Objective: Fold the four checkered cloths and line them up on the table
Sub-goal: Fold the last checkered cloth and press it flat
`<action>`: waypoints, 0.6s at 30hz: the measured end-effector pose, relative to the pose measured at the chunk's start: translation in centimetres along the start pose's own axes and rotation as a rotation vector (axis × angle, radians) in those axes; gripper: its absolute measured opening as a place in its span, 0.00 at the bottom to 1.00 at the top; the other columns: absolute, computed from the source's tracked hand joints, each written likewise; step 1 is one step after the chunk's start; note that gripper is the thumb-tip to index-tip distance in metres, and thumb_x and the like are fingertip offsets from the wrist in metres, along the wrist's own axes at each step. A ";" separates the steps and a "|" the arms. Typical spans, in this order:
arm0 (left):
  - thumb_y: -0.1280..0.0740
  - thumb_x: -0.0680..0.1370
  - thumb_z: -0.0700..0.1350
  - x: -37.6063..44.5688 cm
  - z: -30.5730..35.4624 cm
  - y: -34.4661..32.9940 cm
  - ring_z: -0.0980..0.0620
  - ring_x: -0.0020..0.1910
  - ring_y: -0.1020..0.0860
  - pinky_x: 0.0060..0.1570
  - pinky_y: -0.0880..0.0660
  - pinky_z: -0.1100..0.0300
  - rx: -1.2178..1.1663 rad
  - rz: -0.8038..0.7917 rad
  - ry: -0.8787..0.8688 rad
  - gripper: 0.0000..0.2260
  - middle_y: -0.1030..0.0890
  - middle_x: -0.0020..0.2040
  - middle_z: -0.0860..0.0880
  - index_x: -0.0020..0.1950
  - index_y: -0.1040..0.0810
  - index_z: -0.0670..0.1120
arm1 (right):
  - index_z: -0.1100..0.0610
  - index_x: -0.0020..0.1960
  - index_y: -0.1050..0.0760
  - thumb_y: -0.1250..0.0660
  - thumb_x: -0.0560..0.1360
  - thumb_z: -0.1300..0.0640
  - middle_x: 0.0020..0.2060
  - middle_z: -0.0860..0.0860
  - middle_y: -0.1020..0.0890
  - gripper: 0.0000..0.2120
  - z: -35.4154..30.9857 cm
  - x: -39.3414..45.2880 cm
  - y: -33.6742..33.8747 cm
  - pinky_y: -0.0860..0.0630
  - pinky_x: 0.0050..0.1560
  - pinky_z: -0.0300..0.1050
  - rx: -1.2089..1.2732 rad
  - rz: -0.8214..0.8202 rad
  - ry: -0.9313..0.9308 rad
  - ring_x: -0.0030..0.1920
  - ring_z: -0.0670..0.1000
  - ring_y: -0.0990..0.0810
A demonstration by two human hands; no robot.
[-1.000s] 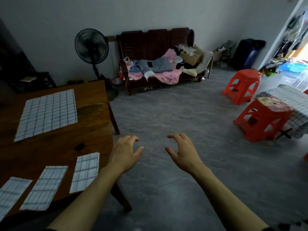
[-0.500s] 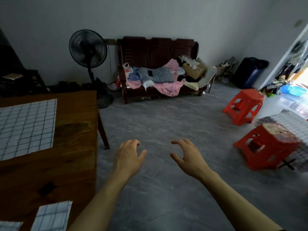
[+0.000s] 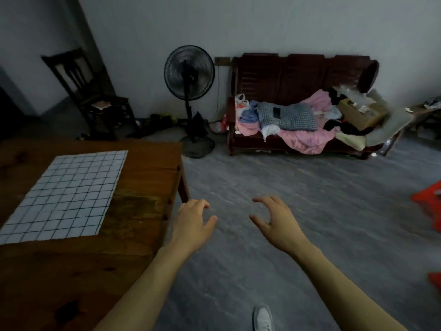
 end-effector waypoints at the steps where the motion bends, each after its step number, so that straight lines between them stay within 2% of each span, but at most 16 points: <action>1: 0.33 0.79 0.55 1.8 0.3 -0.2 0.51 0.59 0.27 0.58 0.26 0.54 0.010 0.010 0.008 0.14 0.24 0.59 0.53 0.61 0.25 0.51 | 0.50 0.68 0.29 0.33 0.78 0.47 0.66 0.48 0.27 0.20 1.0 2.1 0.4 0.37 0.64 0.37 0.015 0.020 0.010 0.67 0.49 0.30; 4: 0.33 0.78 0.56 6.4 1.7 -0.9 0.53 0.60 0.26 0.59 0.25 0.54 0.017 0.010 0.048 0.14 0.25 0.60 0.54 0.61 0.25 0.53 | 0.50 0.67 0.29 0.34 0.78 0.47 0.65 0.49 0.27 0.20 3.8 7.3 1.2 0.37 0.63 0.37 0.029 0.016 0.047 0.66 0.49 0.30; 10: 0.34 0.79 0.57 15.0 3.8 -0.1 0.53 0.60 0.27 0.58 0.26 0.56 0.017 0.068 0.147 0.15 0.24 0.61 0.54 0.62 0.25 0.52 | 0.51 0.68 0.30 0.33 0.78 0.48 0.65 0.51 0.28 0.20 7.4 17.7 3.7 0.31 0.66 0.48 -0.019 -0.097 0.148 0.66 0.54 0.29; 18: 0.33 0.79 0.56 23.4 -1.6 0.5 0.56 0.58 0.27 0.59 0.25 0.58 0.012 0.108 0.390 0.16 0.25 0.59 0.55 0.64 0.27 0.54 | 0.51 0.68 0.29 0.33 0.78 0.49 0.66 0.50 0.28 0.20 7.4 30.8 1.3 0.33 0.67 0.46 0.004 -0.213 0.220 0.67 0.53 0.30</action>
Point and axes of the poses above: each hand's wrist, its own x-axis towards the middle knuckle, its own y-axis out of the back of the hand, z = x × y, the point moved 7 cm from there along x, towards the middle knuckle
